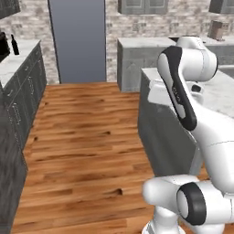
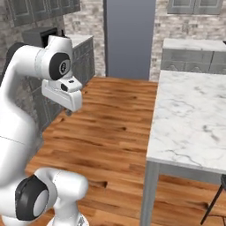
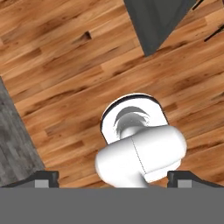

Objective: There is a wine glass and glass cup on the dining counter. Place the wine bottle next to the wine glass and the juice bottle next to the glass cup.

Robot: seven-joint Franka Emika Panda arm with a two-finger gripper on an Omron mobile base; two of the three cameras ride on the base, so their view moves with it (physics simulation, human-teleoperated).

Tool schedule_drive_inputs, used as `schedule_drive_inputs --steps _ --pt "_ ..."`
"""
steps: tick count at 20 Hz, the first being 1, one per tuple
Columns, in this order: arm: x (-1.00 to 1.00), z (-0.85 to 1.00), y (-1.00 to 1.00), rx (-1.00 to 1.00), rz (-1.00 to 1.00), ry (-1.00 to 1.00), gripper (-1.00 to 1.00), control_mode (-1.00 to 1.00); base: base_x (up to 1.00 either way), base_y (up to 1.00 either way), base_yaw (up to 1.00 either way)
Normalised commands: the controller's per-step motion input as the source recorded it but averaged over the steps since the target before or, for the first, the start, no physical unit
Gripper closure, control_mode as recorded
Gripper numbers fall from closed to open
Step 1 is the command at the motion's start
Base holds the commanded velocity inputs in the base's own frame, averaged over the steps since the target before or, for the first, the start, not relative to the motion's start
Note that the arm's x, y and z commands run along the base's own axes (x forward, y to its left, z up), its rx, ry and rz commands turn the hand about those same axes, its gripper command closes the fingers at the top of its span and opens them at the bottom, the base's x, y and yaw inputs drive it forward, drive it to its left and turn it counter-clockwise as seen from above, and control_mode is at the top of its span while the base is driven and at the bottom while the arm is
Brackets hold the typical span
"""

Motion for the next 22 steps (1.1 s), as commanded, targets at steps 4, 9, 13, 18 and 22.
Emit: schedule_drive_inputs --steps 4,9,13,18,22 --pt "0.00 0.00 0.00 0.00 0.00 0.00 -1.00 1.00 0.82 0.14 0.00" --pt "0.00 0.00 0.00 0.00 0.00 0.00 -1.00 1.00 1.00 0.00 0.00" --pt "0.00 0.00 0.00 0.00 0.00 0.00 -1.00 1.00 1.00 0.00 0.00" --pt "0.00 0.00 0.00 0.00 0.00 0.00 -1.00 1.00 1.00 0.00 0.00" --pt "0.00 0.00 0.00 0.00 0.00 0.00 -1.00 1.00 1.00 0.00 0.00"
